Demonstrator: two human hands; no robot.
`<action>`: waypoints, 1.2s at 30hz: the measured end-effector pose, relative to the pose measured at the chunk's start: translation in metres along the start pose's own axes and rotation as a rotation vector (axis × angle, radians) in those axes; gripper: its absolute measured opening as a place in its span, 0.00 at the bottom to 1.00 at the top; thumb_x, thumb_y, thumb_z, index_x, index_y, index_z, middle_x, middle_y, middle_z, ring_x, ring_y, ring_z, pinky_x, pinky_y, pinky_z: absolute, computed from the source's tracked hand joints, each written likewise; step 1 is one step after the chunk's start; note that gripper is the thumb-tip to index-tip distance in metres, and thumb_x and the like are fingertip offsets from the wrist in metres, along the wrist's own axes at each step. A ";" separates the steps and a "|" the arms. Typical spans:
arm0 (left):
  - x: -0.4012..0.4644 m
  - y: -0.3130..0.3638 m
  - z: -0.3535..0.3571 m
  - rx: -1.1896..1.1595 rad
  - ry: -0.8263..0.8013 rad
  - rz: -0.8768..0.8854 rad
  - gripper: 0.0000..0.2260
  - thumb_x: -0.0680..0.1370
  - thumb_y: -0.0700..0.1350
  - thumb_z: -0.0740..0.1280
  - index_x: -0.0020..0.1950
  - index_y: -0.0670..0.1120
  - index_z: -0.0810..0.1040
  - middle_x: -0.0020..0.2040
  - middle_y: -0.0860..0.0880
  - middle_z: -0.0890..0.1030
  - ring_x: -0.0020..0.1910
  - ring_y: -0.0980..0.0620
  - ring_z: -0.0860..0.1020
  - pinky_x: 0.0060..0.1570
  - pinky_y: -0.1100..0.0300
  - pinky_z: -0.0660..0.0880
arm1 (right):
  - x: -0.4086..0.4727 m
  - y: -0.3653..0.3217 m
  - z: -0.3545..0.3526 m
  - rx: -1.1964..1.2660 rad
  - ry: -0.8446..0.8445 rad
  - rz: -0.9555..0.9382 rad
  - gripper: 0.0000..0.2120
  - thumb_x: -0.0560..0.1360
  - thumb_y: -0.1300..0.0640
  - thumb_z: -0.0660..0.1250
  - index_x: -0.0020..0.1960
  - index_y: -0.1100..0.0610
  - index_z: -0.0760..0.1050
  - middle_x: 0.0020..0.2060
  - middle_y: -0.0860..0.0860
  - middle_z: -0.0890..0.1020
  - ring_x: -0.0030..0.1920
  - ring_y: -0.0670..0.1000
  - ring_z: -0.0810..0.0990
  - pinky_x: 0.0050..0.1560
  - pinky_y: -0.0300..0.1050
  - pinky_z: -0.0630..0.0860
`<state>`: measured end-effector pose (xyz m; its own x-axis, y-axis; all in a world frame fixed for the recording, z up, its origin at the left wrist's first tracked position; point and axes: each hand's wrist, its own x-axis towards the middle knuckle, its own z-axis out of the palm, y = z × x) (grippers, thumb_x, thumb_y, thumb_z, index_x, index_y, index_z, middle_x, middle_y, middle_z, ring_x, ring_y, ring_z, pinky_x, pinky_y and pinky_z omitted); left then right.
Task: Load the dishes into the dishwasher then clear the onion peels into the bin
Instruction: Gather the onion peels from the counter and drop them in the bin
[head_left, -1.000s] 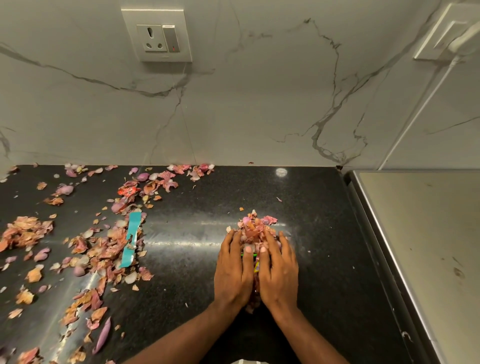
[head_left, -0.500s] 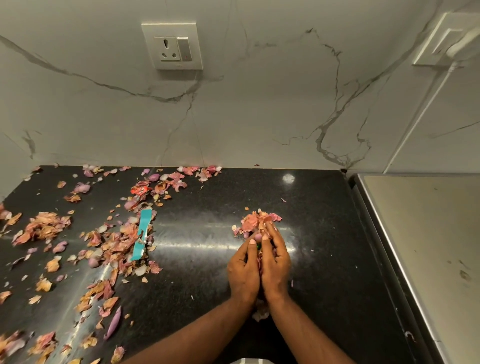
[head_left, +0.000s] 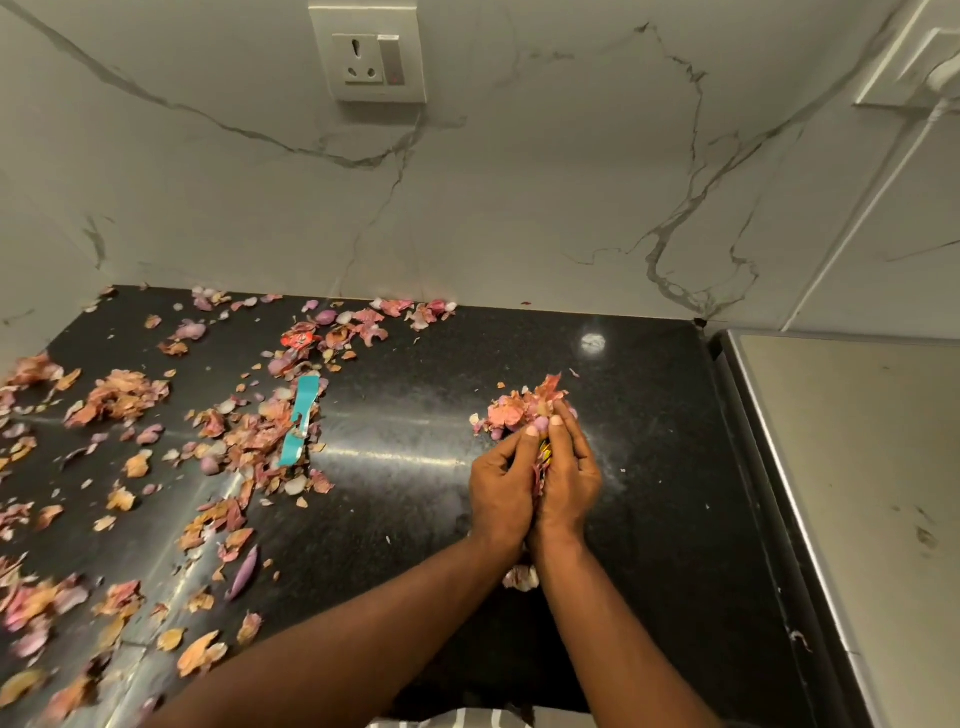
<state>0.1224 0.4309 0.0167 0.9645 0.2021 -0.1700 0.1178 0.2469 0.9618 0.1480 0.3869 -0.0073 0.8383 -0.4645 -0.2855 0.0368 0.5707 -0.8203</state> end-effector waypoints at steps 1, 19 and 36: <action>0.001 0.004 -0.002 0.004 0.003 0.014 0.11 0.84 0.48 0.68 0.63 0.48 0.86 0.58 0.48 0.87 0.61 0.47 0.84 0.68 0.43 0.77 | -0.001 -0.001 0.004 0.009 -0.012 -0.009 0.12 0.81 0.64 0.68 0.64 0.60 0.83 0.61 0.54 0.85 0.66 0.55 0.82 0.71 0.60 0.75; -0.060 0.070 -0.126 -0.091 0.352 0.204 0.11 0.83 0.47 0.69 0.63 0.45 0.85 0.57 0.50 0.87 0.59 0.51 0.85 0.63 0.49 0.80 | -0.138 0.024 0.083 0.039 -0.393 0.080 0.10 0.82 0.63 0.69 0.58 0.53 0.86 0.61 0.55 0.85 0.67 0.57 0.81 0.70 0.57 0.76; -0.265 0.083 -0.316 -0.245 1.140 0.445 0.10 0.83 0.44 0.70 0.61 0.43 0.86 0.56 0.49 0.87 0.60 0.51 0.85 0.64 0.50 0.80 | -0.416 0.106 0.082 -0.059 -1.080 0.517 0.12 0.80 0.64 0.68 0.63 0.62 0.82 0.61 0.59 0.84 0.65 0.59 0.82 0.66 0.51 0.79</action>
<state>-0.1984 0.6974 0.0735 0.1403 0.9890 -0.0470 -0.3316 0.0917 0.9390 -0.1526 0.6962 0.0654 0.7714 0.6345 -0.0476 -0.4398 0.4776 -0.7605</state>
